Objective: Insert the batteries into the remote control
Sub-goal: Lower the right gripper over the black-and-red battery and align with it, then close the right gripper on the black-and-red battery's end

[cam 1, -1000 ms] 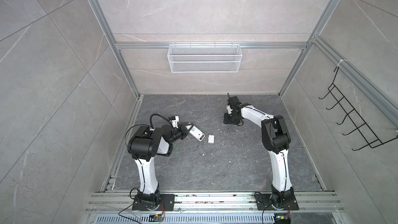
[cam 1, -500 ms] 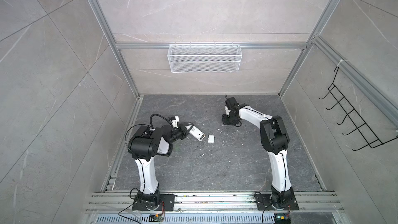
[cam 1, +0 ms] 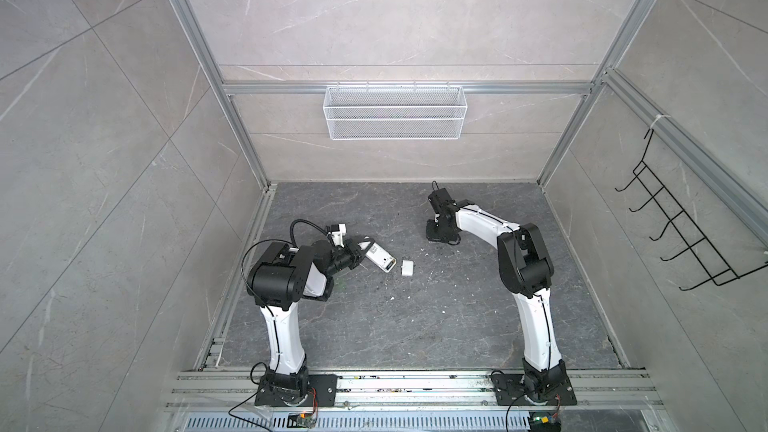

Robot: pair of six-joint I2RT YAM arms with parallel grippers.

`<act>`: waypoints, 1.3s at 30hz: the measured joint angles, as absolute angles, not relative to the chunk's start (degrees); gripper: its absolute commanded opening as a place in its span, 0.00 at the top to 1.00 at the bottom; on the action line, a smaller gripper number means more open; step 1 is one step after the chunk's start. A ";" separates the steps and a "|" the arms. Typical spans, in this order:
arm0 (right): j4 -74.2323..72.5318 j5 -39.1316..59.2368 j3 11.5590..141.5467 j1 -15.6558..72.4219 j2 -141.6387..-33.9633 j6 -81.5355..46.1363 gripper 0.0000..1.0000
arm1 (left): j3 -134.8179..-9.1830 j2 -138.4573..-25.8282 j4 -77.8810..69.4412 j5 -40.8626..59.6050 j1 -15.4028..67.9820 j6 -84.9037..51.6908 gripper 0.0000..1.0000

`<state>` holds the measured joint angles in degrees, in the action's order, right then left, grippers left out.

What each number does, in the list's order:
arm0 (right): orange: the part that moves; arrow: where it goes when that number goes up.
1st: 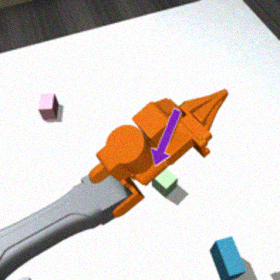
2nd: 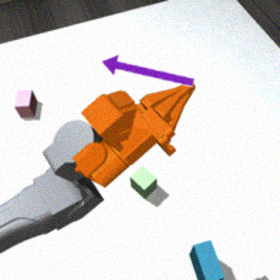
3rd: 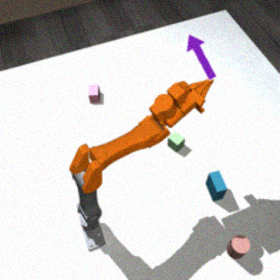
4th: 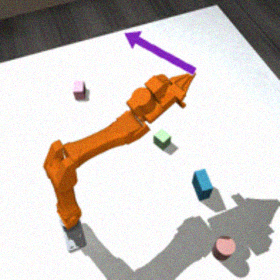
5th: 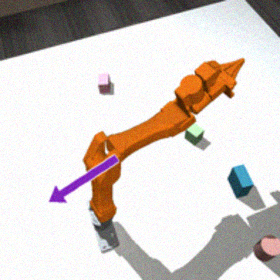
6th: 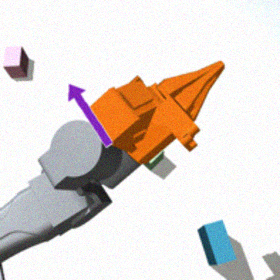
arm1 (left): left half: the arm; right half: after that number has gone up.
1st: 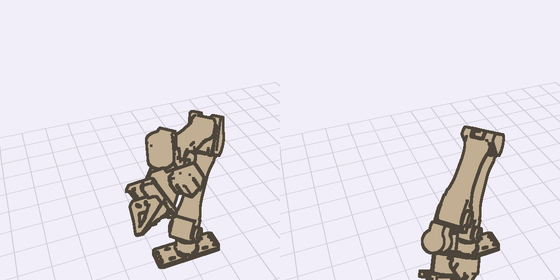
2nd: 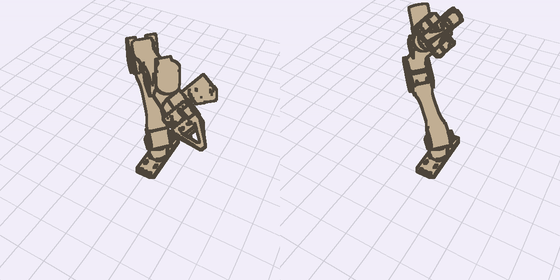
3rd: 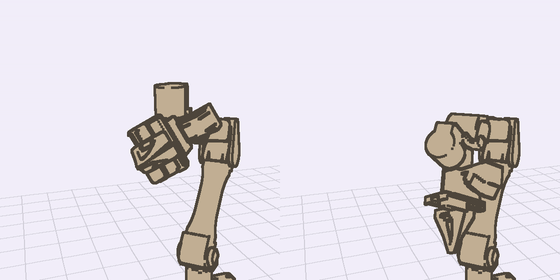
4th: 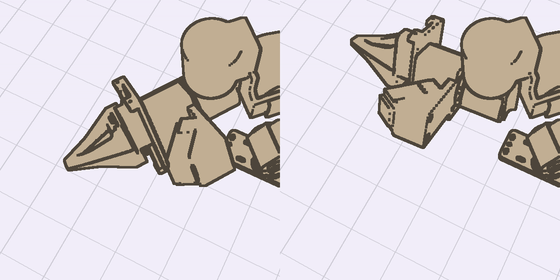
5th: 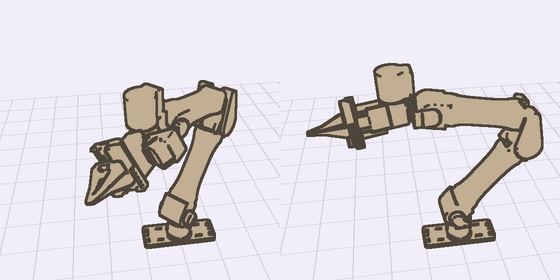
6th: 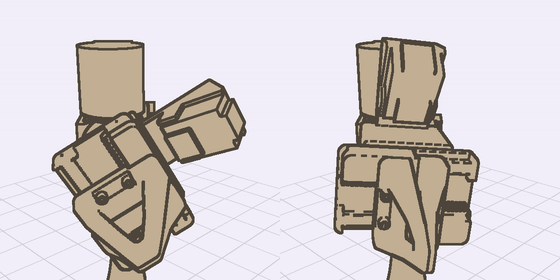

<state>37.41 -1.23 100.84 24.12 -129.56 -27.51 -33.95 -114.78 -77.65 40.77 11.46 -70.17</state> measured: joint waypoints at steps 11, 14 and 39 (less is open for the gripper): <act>39.77 -3.31 105.06 25.28 -131.90 -29.17 0.72 | -33.95 -114.80 -77.65 40.77 11.46 -70.17 0.96; 40.56 -3.86 107.15 25.28 -133.14 -29.17 0.72 | -33.95 -114.80 -77.62 40.80 11.46 -70.17 0.96; 39.66 -4.49 107.13 25.26 -133.38 -37.06 0.88 | -33.95 -114.80 -77.65 40.77 11.46 -70.17 0.95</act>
<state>39.66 -4.49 107.13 25.26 -133.38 -37.06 -33.95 -114.80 -77.65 40.77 11.46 -70.17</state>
